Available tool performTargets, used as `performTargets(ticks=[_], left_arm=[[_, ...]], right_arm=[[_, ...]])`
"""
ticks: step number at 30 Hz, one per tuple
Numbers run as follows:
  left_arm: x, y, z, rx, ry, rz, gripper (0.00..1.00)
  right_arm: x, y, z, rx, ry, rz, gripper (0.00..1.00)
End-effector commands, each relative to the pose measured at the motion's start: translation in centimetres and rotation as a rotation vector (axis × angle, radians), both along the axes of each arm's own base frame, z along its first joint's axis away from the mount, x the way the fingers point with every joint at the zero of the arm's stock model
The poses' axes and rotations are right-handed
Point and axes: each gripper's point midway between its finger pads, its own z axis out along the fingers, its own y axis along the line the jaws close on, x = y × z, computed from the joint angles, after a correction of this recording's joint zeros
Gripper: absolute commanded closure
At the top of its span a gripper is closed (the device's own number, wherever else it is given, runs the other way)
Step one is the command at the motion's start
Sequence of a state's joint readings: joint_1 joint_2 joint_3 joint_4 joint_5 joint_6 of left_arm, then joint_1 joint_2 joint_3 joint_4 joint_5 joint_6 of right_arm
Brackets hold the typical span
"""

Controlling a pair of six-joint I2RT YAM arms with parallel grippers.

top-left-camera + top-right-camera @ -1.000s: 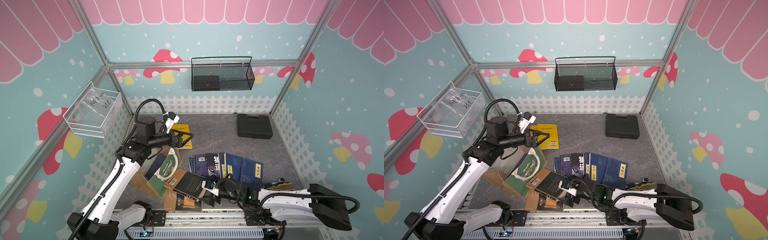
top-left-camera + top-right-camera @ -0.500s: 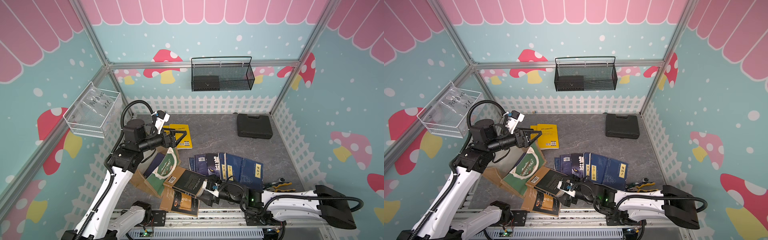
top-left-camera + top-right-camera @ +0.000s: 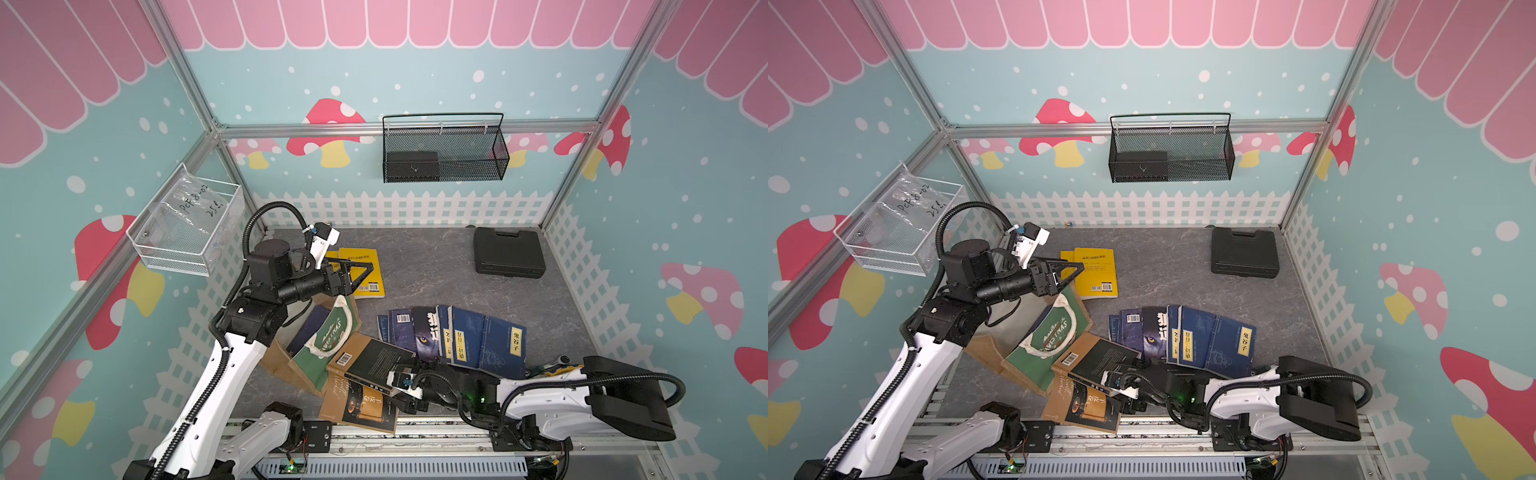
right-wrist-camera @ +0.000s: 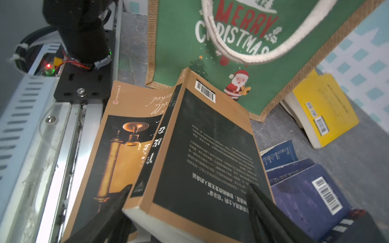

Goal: Put the books into the canvas bag
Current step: Pick up the book from the center of the board.

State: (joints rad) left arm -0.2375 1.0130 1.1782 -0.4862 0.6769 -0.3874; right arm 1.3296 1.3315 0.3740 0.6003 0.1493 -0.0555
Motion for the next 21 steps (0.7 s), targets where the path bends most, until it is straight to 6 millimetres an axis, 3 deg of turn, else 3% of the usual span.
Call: performTargets(ticks=[1, 5, 10, 14, 21], left_arm=[[-0.8, 0.2, 0.7, 0.006, -0.023, -0.009, 0.01], [-0.6, 0.3, 0.5, 0.010, -0.018, -0.008, 0.01], [-0.4, 0.2, 0.4, 0.005, -0.018, -0.013, 0.01], [-0.6, 0.1, 0.7, -0.001, -0.024, -0.025, 0.01], [-3.8, -1.9, 2.9, -0.045, -0.070, -0.239, 0.01]], right_arm=[[2.0, 0.8, 2.5, 0.067, -0.109, -0.095, 0.30], [3.2, 0.5, 3.3, 0.046, -0.200, -0.163, 0.65], [1.5, 1.6, 3.8, 0.007, -0.226, -0.013, 1.00], [0.3, 2.4, 6.3, 0.034, -0.226, 0.083, 1.00], [1.9, 0.3, 15.8, 0.205, -0.124, 0.164, 1.00]])
